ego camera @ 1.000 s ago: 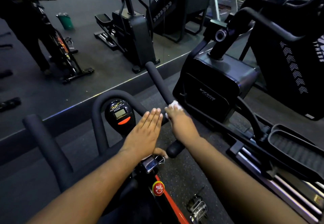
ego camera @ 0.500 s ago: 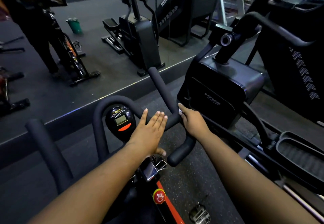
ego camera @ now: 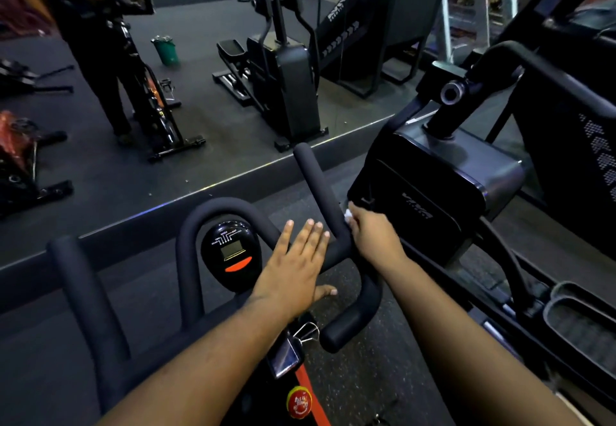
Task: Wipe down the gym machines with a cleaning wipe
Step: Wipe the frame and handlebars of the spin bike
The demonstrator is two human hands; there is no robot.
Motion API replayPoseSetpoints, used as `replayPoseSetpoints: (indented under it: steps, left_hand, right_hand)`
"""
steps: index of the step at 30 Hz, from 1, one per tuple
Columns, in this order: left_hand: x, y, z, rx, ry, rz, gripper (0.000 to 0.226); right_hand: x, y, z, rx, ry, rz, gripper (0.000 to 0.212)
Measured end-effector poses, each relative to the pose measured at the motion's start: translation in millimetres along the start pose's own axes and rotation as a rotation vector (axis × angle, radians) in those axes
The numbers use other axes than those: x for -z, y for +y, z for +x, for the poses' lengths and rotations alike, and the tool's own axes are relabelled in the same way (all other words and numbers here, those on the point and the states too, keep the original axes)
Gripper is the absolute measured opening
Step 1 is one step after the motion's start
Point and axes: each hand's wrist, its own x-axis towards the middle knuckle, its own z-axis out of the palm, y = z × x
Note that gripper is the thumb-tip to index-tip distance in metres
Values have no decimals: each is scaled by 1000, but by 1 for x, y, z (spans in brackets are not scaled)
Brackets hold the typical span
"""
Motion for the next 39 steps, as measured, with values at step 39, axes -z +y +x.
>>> replayPoseSetpoints:
  steps: [39]
  left_hand:
    - [3, 1, -1, 4, -23, -22, 108]
  right_hand:
    - [13, 32, -44, 208, -28, 41, 30]
